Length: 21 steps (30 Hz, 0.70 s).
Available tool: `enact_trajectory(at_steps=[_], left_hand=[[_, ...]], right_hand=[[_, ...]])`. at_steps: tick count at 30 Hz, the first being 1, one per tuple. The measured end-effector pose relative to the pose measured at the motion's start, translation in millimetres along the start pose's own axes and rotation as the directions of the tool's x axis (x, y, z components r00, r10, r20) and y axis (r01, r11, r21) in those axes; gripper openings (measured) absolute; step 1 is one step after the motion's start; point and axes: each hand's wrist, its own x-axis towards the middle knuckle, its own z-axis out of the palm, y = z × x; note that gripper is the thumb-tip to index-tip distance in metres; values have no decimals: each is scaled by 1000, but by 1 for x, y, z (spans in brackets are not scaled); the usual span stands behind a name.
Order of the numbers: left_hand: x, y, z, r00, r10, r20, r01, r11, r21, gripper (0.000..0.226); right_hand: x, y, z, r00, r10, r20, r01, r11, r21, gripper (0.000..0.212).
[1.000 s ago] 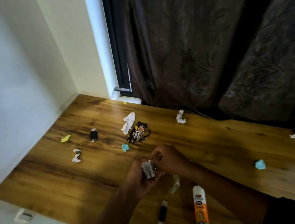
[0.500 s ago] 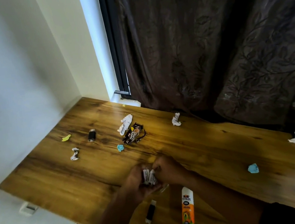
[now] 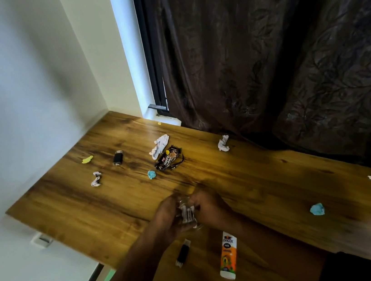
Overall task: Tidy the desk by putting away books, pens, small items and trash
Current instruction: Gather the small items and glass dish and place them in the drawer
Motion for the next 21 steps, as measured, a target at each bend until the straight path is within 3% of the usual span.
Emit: enact_trajectory(at_steps=[4,6,8,10,11,13,18,21], left_hand=[[20,-10,-11,996,76,-50,-67,983,170,24],[26,-13,-17,975,203,-96,-145,896,420,22],[30,-15,-27,908,416,-59,-224,598,770,22],[27,-15,-33,838,543,59,-249,283,926,30],[24,-16,-35,817,566,107,-256,191,947,31],[18,-16,-33,796,586,153,-257,98,961,32],[13,-24,-27,750,618,234,-283,-19,959,18],[16,-26,-28,746,619,246,-265,-62,962,21]], right_hand=[[-8,-1,-3,999,-36,-27,35,999,-16,15],[-14,-1,-6,996,-52,-68,51,998,-23,14],[-14,-6,-9,997,-8,-70,1,995,-96,22],[-11,-10,-13,995,68,-67,-75,990,-119,22],[-9,-11,-14,993,105,-45,-110,986,-125,18],[-10,-11,-18,990,137,-16,-137,976,-167,13],[-10,-10,-12,997,79,-4,-77,952,-295,9],[-8,-11,-10,998,52,-24,-57,944,-324,9]])
